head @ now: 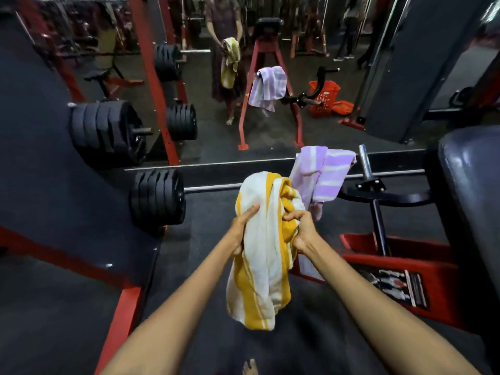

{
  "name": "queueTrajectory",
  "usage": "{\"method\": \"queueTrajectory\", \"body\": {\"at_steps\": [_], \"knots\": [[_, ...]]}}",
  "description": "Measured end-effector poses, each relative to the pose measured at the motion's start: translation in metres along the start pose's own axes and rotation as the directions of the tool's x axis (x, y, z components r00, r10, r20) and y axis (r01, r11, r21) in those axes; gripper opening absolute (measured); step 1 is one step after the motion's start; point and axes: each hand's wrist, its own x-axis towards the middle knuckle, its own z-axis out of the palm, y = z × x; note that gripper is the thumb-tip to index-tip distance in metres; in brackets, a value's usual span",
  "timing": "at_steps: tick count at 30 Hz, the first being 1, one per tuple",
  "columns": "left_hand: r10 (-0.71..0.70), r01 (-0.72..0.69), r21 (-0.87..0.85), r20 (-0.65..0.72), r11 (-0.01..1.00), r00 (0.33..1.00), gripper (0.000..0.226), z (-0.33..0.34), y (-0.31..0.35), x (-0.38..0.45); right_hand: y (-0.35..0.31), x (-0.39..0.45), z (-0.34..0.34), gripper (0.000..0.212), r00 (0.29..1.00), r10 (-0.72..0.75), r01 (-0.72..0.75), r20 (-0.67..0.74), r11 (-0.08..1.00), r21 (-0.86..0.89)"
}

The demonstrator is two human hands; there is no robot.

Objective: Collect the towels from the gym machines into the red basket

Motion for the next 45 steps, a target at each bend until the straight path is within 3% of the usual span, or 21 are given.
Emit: {"method": "queueTrajectory", "body": {"at_steps": [6, 13, 18, 21, 24, 27, 31, 34, 37, 39, 42, 45], "knots": [[-0.055, 0.056, -0.019, 0.053, 0.998, 0.997, 0.074, 0.012, 0.043, 0.066, -0.035, 0.070, 0.016, 0.033, 0.998, 0.013, -0.006, -0.059, 0.992, 0.124], [-0.059, 0.058, -0.024, -0.029, 0.998, 0.998, 0.108, 0.031, 0.047, 0.170, -0.069, 0.139, 0.007, 0.034, 0.994, 0.017, -0.003, -0.106, 0.992, 0.130], [-0.024, 0.021, -0.045, -0.080, 0.999, 0.997, 0.107, 0.060, 0.067, 0.232, -0.106, 0.206, -0.010, 0.040, 0.995, 0.017, -0.007, -0.094, 0.994, 0.109], [-0.004, 0.003, -0.009, -0.074, 1.000, 0.997, 0.084, 0.087, 0.091, 0.260, -0.133, 0.245, -0.023, 0.037, 0.989, -0.005, 0.016, -0.149, 0.997, 0.075], [-0.021, 0.023, 0.020, -0.105, 1.000, 0.994, 0.036, 0.117, 0.103, 0.301, -0.157, 0.292, -0.046, 0.061, 0.962, -0.048, 0.056, -0.267, 0.998, 0.022], [-0.020, 0.028, 0.048, -0.164, 0.998, 0.986, 0.050, 0.143, 0.108, 0.340, -0.184, 0.326, -0.064, 0.044, 0.880, -0.187, 0.117, -0.437, 0.976, -0.181], [-0.055, 0.086, 0.129, -0.223, 0.988, 0.973, 0.044, 0.172, 0.106, 0.385, -0.209, 0.363, -0.092, 0.077, 0.640, -0.443, -0.002, -0.628, 0.816, -0.578], [-0.046, 0.087, 0.156, -0.246, 0.984, 0.968, 0.039, 0.182, 0.108, 0.400, -0.218, 0.382, -0.108, 0.088, 0.475, -0.530, -0.120, -0.702, 0.752, -0.648], [-0.047, 0.092, 0.158, -0.270, 0.983, 0.962, 0.026, 0.184, 0.107, 0.407, -0.224, 0.399, -0.121, 0.111, 0.455, -0.396, -0.174, -0.798, 0.839, -0.516], [-0.060, 0.109, 0.179, -0.262, 0.978, 0.963, 0.036, 0.183, 0.108, 0.405, -0.220, 0.403, -0.124, 0.117, 0.480, -0.325, -0.190, -0.815, 0.868, -0.458], [-0.059, 0.114, 0.207, -0.257, 0.972, 0.965, 0.082, 0.183, 0.111, 0.406, -0.221, 0.408, -0.124, 0.109, 0.462, -0.288, -0.177, -0.839, 0.897, -0.405], [-0.066, 0.117, 0.208, -0.237, 0.971, 0.969, 0.093, 0.181, 0.112, 0.408, -0.219, 0.411, -0.119, 0.086, 0.482, -0.228, -0.139, -0.846, 0.933, -0.331]]}}
